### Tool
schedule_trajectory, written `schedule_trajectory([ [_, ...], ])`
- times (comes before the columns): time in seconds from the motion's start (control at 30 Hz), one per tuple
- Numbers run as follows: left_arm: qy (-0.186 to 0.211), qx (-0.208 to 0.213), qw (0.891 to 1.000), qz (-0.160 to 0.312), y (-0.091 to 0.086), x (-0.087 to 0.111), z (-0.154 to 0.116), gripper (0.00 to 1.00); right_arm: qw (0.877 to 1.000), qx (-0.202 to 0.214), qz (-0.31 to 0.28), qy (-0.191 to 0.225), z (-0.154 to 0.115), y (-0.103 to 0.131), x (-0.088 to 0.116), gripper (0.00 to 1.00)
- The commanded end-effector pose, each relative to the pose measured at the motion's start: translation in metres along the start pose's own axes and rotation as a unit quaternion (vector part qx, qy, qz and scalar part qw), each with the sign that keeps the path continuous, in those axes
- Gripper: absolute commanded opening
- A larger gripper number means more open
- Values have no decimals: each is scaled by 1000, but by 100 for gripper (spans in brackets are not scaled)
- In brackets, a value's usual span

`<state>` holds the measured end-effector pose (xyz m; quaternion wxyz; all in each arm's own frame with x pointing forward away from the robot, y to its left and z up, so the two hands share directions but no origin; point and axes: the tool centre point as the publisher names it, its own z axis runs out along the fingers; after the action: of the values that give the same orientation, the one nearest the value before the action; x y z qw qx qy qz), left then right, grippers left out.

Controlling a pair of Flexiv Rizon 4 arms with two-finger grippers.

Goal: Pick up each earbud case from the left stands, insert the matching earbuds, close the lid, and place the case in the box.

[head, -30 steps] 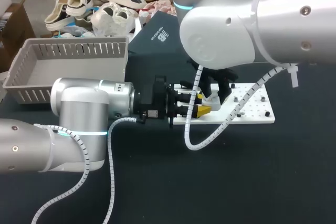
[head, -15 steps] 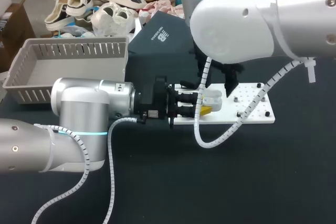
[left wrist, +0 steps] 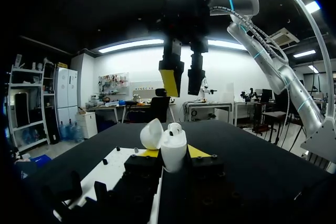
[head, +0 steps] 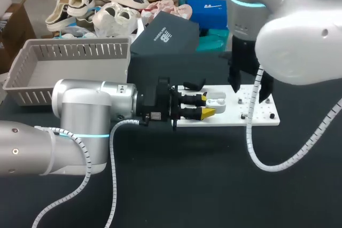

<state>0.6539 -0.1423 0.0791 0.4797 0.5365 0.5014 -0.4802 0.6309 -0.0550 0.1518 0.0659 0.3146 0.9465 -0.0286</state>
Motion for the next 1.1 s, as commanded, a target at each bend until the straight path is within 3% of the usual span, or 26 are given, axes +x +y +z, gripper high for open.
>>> schedule_trajectory([
  [0.03, -1, -1, 1000, 1, -1, 0, 0, 0, 994, -107, -24, 3, 2, -21, -9, 65],
  [0.1, -1, -1, 1000, 1, -1, 0, 0, 0, 992, -117, -40, 6, 4, -24, -12, 70],
  [0.23, -1, -1, 1000, 1, -1, 0, 0, 0, 991, -121, -57, 0, 13, -29, -19, 69],
  [0.6, -1, -1, 1000, 1, -1, 0, 0, 0, 989, -122, -87, -8, 48, -34, -31, 51],
  [0.9, -1, -1, 1000, 1, -1, 0, 0, 0, 985, -128, -114, -5, 71, -24, -27, 49],
  [0.97, -1, -1, 1000, 1, -1, 0, 0, 0, 985, -128, -116, -5, 74, -21, -26, 56],
  [1.0, -1, -1, 1000, 1, -1, 0, 0, 0, 985, -127, -116, -5, 75, -19, -25, 70],
  [1.03, -1, -1, 1000, 1, -1, 0, 0, 0, 985, -127, -116, -4, 77, -17, -24, 75],
  [1.1, -1, -1, 1000, 1, -1, 0, 0, 0, 985, -127, -116, -4, 80, -14, -24, 75],
])
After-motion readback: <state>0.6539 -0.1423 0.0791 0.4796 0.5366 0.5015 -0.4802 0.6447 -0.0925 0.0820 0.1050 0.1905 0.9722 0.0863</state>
